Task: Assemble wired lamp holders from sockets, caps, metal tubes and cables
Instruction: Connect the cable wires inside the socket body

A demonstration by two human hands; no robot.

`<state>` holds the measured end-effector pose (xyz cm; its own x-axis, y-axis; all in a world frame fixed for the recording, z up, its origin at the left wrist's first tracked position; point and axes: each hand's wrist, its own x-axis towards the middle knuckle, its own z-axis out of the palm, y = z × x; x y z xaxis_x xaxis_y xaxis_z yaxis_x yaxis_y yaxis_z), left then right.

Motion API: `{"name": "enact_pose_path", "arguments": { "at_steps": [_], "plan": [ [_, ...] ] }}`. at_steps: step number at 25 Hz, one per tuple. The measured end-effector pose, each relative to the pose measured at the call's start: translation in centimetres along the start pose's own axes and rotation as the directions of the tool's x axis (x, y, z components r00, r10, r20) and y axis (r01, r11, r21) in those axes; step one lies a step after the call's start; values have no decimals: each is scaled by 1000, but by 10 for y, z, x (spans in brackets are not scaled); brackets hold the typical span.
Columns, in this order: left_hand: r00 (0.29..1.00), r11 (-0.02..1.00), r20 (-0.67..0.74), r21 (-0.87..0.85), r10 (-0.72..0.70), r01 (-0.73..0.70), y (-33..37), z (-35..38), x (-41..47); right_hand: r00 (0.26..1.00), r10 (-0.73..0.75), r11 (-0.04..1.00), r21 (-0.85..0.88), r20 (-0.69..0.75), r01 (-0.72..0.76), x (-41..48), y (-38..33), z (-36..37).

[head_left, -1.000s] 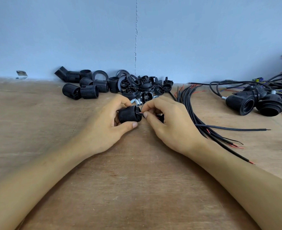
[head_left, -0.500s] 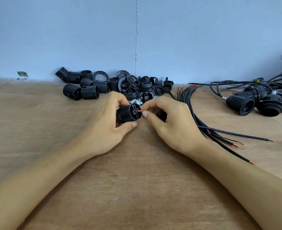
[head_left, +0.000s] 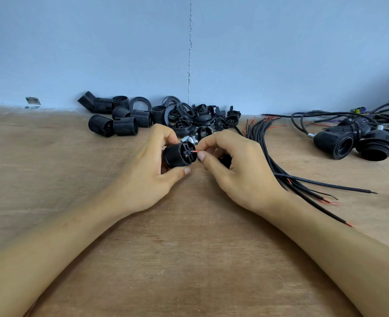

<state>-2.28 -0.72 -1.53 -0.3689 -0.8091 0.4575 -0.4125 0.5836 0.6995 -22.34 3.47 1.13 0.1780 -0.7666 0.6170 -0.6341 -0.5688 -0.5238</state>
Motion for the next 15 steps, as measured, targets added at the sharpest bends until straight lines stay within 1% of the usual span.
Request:
{"name": "enact_pose_path", "arguments": {
  "at_steps": [3, 10, 15],
  "plan": [
    [1000, 1000, -5, 12, 16, -16, 1, 0, 1, 999, -42, 999, -31, 4, 42, 0, 0, 1],
    [998, 999, -50, 31, 35, -33, 2, -1, 0, 997, -56, 996, -66, -47, 53, 0, 2, 4],
    [996, 997, -80, 69, 45, -40, 1, -1, 0, 989, -148, 975, -168, -18, 143, 0, 3, 4]
  ]
}}
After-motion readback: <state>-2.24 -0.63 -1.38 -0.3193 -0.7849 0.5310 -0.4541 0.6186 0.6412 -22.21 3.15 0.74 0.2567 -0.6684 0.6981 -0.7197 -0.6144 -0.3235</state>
